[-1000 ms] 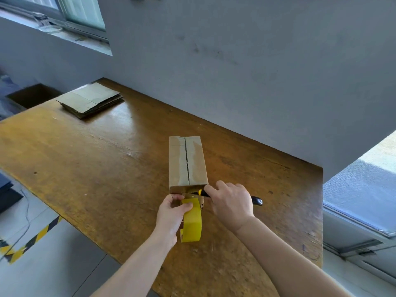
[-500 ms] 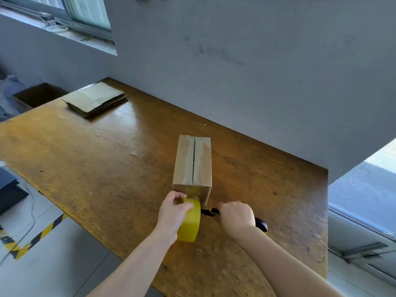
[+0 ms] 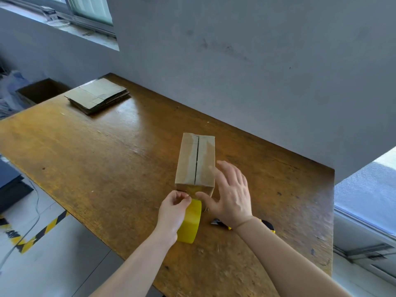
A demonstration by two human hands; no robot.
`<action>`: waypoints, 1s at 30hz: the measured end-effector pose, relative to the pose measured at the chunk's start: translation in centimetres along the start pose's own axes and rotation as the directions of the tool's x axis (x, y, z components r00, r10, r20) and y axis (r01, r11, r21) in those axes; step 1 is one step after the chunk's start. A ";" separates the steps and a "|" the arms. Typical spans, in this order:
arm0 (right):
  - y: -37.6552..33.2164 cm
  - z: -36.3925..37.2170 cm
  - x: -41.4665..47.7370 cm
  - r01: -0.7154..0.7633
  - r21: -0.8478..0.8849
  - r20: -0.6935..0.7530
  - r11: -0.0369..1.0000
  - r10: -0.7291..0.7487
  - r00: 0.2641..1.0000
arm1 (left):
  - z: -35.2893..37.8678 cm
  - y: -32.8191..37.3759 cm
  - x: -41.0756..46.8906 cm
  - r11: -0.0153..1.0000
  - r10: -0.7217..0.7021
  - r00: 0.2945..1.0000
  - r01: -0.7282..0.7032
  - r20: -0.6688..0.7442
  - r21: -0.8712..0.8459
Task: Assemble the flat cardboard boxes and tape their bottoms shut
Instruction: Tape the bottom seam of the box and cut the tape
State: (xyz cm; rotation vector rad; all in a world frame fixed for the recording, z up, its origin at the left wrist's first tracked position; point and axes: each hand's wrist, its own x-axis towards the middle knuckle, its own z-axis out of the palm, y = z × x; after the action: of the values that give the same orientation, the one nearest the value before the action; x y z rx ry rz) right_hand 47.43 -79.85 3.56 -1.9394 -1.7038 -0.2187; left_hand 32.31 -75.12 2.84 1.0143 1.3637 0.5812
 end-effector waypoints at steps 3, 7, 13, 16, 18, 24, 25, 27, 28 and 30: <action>-0.9 0.9 1.7 0.055 -0.049 0.197 0.997 -0.045 0.979 | 0.0 -0.1 0.0 1.000 0.007 1.000 -0.007 -0.006 0.008; -0.5 2.2 1.9 0.057 -0.043 0.311 0.997 -0.041 0.950 | -0.1 0.0 0.0 0.998 0.052 0.999 -0.052 -0.009 0.047; -1.2 2.3 2.5 0.048 -0.047 0.342 0.998 -0.029 0.939 | 0.1 -1.6 -0.3 0.984 -0.011 1.000 0.009 0.006 0.179; -1.2 2.4 2.5 0.007 -0.009 0.323 1.000 -0.004 0.947 | -0.4 -2.3 -0.8 0.986 -0.047 0.999 0.049 -0.017 0.159; -1.2 2.6 2.4 -0.006 0.003 0.307 1.000 0.005 0.952 | -0.9 -2.1 -0.8 0.985 -0.057 0.998 0.059 -0.020 0.164; -1.6 2.2 2.8 0.007 -0.037 0.376 0.999 0.007 0.926 | -1.4 -1.1 -0.6 0.987 -0.060 0.998 0.062 -0.015 0.147; -1.6 2.1 2.9 0.015 -0.052 0.399 0.999 0.007 0.917 | -1.4 -1.0 -0.6 0.988 -0.059 0.998 0.059 -0.008 0.140; -1.6 1.8 3.0 0.025 -0.083 0.435 0.996 0.013 0.900 | -1.4 -0.6 -0.8 0.989 -0.057 0.998 0.055 0.007 0.134; -1.6 1.7 3.1 0.026 -0.098 0.445 0.995 0.021 0.895 | -1.4 -0.4 -0.9 0.990 -0.057 0.998 0.055 0.012 0.133; -1.9 1.4 3.1 0.007 -0.101 0.458 0.995 0.040 0.888 | -1.5 0.0 -1.1 0.989 -0.060 0.998 0.056 0.027 0.139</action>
State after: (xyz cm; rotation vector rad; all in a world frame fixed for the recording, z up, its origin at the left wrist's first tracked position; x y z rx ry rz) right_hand 45.88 -76.37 4.31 -2.2067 -2.0001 0.1864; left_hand 30.64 -75.70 3.58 1.0863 1.4166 0.4306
